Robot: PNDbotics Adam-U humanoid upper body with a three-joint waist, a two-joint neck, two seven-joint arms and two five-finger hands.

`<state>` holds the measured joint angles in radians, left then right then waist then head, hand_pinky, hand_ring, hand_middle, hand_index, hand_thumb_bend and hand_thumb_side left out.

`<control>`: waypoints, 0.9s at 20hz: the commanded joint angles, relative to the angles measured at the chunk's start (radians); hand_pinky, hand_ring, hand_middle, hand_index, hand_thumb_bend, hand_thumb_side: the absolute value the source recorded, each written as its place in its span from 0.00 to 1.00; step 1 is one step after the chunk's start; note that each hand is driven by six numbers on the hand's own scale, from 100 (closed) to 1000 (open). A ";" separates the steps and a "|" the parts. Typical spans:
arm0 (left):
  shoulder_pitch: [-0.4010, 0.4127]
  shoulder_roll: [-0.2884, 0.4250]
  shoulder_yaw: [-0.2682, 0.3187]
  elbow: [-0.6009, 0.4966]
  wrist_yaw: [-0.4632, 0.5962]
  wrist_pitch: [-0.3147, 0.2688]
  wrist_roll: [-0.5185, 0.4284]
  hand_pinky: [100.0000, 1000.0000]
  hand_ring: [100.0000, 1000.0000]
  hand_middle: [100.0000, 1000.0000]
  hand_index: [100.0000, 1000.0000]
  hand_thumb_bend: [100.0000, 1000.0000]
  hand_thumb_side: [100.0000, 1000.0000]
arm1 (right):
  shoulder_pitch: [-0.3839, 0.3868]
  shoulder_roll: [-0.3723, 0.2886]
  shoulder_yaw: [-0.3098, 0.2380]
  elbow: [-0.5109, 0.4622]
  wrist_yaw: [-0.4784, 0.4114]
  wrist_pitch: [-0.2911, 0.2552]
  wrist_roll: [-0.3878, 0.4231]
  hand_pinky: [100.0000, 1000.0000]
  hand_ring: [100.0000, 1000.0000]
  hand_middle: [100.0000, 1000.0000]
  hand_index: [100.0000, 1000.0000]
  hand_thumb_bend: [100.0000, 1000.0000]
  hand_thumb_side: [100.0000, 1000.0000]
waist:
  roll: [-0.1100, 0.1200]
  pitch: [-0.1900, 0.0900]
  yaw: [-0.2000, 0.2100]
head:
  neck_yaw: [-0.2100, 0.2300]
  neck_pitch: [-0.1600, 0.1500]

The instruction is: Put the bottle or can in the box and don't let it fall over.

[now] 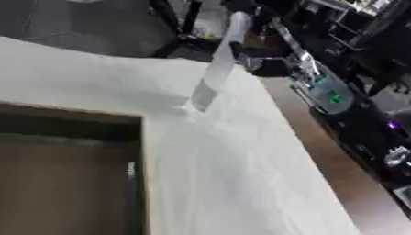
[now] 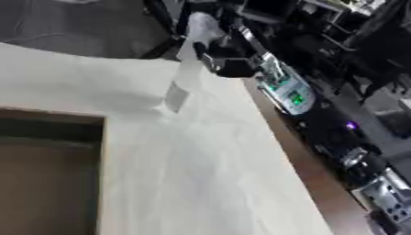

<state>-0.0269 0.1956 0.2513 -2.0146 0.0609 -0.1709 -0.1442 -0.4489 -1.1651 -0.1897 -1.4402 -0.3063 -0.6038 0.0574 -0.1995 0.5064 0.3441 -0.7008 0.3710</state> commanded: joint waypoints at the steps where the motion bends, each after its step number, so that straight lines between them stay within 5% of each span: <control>1: 0.011 -0.004 -0.004 0.015 -0.011 0.011 -0.008 0.59 0.29 0.74 0.83 0.05 0.87 | -0.009 -0.031 -0.010 -0.011 -0.013 0.004 -0.006 0.92 0.92 0.77 0.78 0.08 0.00 | 0.000 -0.013 -0.003 | -0.005 -0.011; 18: 0.013 -0.005 0.002 0.015 -0.010 0.012 -0.005 0.59 0.28 0.74 0.83 0.06 0.87 | -0.011 -0.026 -0.007 -0.001 0.030 0.005 0.038 0.87 0.63 0.51 0.56 0.17 0.00 | -0.001 -0.019 -0.009 | -0.009 -0.007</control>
<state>-0.0269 0.1927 0.2560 -2.0161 0.0609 -0.1707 -0.1445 -0.4495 -1.1645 -0.1839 -1.4396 -0.2775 -0.5998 0.0942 -0.2017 0.5067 0.3421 -0.7056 0.3709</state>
